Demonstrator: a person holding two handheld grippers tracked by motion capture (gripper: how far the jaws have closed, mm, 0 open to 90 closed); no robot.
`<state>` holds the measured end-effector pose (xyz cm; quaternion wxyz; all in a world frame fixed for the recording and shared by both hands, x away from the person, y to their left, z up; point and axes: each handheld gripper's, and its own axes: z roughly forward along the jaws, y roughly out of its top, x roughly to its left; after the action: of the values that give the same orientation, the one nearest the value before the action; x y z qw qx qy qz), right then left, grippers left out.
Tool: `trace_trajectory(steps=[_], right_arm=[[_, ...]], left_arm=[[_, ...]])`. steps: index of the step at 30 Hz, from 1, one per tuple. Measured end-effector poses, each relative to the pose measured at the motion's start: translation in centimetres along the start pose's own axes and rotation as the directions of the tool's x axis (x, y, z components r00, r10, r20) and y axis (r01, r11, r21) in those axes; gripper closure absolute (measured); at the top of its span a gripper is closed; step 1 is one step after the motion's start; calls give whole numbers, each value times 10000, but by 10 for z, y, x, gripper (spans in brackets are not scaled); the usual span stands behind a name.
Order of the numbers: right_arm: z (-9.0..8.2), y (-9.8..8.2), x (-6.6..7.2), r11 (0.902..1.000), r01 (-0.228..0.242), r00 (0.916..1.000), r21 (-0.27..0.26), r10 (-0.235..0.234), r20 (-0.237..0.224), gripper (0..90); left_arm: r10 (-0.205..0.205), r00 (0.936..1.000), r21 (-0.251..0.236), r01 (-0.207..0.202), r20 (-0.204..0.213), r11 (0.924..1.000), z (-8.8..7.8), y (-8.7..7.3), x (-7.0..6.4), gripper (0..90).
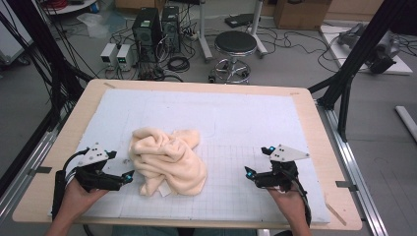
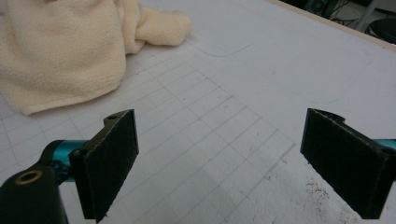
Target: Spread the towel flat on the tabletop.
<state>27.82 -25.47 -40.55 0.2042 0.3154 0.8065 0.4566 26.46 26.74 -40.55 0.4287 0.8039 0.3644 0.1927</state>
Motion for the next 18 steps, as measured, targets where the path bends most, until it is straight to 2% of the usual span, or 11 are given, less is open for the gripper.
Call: trace_trajectory(steps=[16,18], right_arm=[[1,-1,-2,10000,-1,10000,-3,1,-35,105],[1,0,-2,10000,19,10000,-19,-20,-97,105]], left_arm=[[83,9999,49,-83,82,10000,3,1,1,63],[-5,10000,-51,6,90,10000,3,1,0,63]])
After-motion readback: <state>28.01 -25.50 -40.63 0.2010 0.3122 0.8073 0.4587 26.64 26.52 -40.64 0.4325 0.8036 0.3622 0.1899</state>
